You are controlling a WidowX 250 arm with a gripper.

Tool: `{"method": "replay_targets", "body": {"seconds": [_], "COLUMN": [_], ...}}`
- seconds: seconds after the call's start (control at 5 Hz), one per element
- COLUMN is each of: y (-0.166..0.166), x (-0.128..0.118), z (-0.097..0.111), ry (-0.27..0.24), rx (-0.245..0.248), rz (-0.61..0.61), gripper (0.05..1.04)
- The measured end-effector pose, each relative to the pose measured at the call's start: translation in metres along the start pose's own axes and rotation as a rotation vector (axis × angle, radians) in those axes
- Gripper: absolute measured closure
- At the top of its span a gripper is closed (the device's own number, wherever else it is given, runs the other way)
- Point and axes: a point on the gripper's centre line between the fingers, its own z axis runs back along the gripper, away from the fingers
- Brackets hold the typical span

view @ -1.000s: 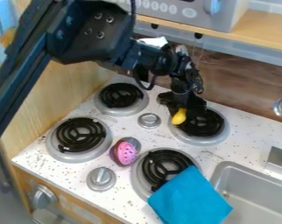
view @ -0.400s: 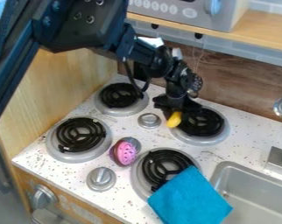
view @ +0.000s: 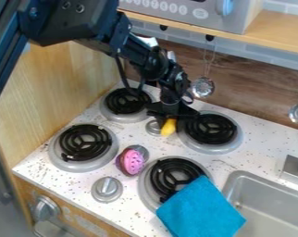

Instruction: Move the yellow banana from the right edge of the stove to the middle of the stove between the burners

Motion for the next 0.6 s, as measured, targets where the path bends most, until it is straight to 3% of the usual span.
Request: {"method": "replay_targets", "body": {"seconds": [0.2, 0.4, 0.6], "y": [0.0037, 0.0041, 0.0056], "x": [-0.0023, -0.0017, -0.0042], "z": [0.0001, 0.0000, 0.0001], "ry": [0.014, 0.012, 0.028], "rx": [0.023, 0.022, 0.031], "rz": [0.011, -0.002, -0.011], "gripper": [0.567, 0.497, 0.209]}}
